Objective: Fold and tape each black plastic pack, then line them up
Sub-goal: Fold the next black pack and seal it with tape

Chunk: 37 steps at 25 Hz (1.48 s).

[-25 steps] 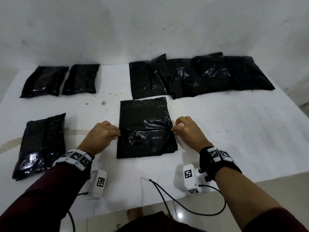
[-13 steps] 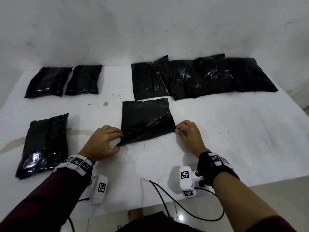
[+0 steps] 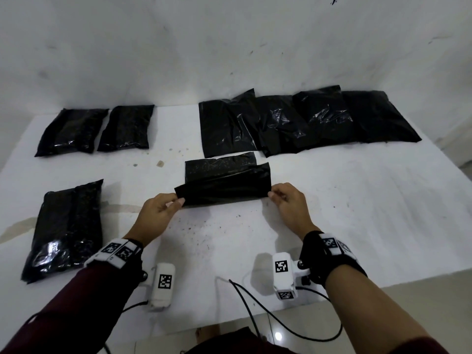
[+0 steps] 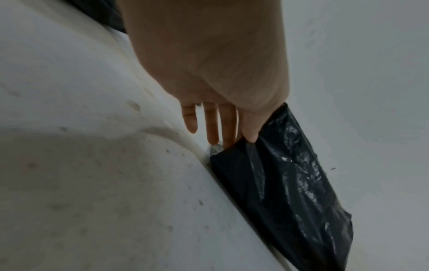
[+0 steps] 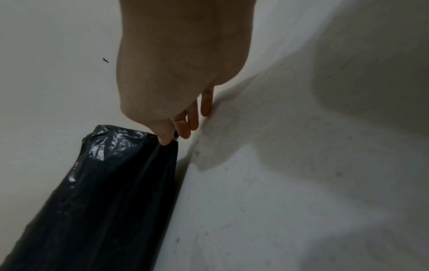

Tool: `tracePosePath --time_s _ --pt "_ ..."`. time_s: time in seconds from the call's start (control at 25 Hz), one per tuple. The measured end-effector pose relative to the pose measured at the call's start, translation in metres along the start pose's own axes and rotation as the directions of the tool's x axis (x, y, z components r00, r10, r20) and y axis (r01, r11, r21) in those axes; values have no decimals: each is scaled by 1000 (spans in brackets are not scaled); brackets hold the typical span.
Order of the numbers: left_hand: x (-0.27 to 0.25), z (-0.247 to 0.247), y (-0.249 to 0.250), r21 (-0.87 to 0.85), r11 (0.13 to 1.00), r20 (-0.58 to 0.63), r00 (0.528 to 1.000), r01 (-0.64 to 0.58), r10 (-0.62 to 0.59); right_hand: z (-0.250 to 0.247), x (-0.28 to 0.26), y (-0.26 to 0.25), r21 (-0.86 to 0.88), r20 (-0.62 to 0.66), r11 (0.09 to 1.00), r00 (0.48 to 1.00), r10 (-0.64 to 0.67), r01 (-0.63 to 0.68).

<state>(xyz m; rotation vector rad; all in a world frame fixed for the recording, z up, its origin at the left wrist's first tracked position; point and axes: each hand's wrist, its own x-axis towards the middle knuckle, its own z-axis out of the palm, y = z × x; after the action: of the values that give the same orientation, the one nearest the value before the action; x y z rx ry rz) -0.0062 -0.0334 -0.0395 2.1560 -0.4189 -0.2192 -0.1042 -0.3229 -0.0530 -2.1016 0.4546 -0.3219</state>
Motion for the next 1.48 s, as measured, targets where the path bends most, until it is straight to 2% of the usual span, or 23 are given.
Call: tracePosePath --time_s 0.08,0.16,0.32,0.56,0.64,0.72,0.8,0.84,0.88,0.96,1.04,1.16,1.2,1.24,1.28,1.32,1.36,1.4,1.44,1.48 --pt "7 4 2 -84 989 38 992 125 -122 0 6 -7 39 36 993 993 109 -110" --pt "13 7 3 -120 973 26 981 196 -194 0 11 -11 -9 82 982 978 190 -190" --pt "18 14 7 -82 959 -33 961 271 -274 0 13 -14 -129 122 970 967 223 -208" --pt "24 27 10 106 942 -141 942 319 -304 0 14 -18 -226 136 950 959 249 -215" --pt "26 28 12 122 935 -155 937 332 -312 -1 14 -21 -277 156 940 956 249 -200" --pt "27 31 17 120 932 -222 924 343 -311 -1 13 -23 -295 165 934 953 256 -200" --pt "21 37 28 181 934 -344 909 309 -234 -1 12 -25 -298 158 931 951 264 -209" --pt "18 41 32 247 941 -365 922 230 -130 -1 12 -26 -298 154 930 951 268 -214" --pt "16 45 35 318 943 -322 947 100 8 -1 12 -27 -299 153 929 950 272 -218" --pt "16 55 37 470 868 -66 974 -161 216 -1 12 -28 -313 156 925 949 275 -217" --pt "22 61 33 578 772 148 964 -266 221 -2 12 -29 -340 169 914 942 290 -220" --pt "30 66 25 635 728 215 964 -258 154 -3 12 -35 -372 137 897 942 306 -237" --pt "31 67 23 644 721 226 964 -257 141 1 12 -39 -409 55 886 963 263 -218" --pt "30 68 22 645 720 229 964 -256 137 7 11 -43 -450 -41 881 989 142 -145" --pt "31 69 22 637 728 222 965 -253 141 17 10 -48 -470 -79 883 996 -40 -2" --pt "31 69 22 625 739 215 965 -252 147 29 10 -55 -486 -12 855 977 -213 180" --pt "31 69 22 618 744 219 965 -254 147 43 10 -59 -511 120 784 933 -340 352" --pt "30 70 23 620 741 228 963 -258 144 58 11 -61 -529 271 711 886 -376 464" --pt "30 71 22 624 737 235 962 -259 139 70 12 -61 -540 379 672 859 -343 507" --pt "31 71 21 614 747 239 962 -256 134 78 14 -60 -549 428 670 857 -288 500"
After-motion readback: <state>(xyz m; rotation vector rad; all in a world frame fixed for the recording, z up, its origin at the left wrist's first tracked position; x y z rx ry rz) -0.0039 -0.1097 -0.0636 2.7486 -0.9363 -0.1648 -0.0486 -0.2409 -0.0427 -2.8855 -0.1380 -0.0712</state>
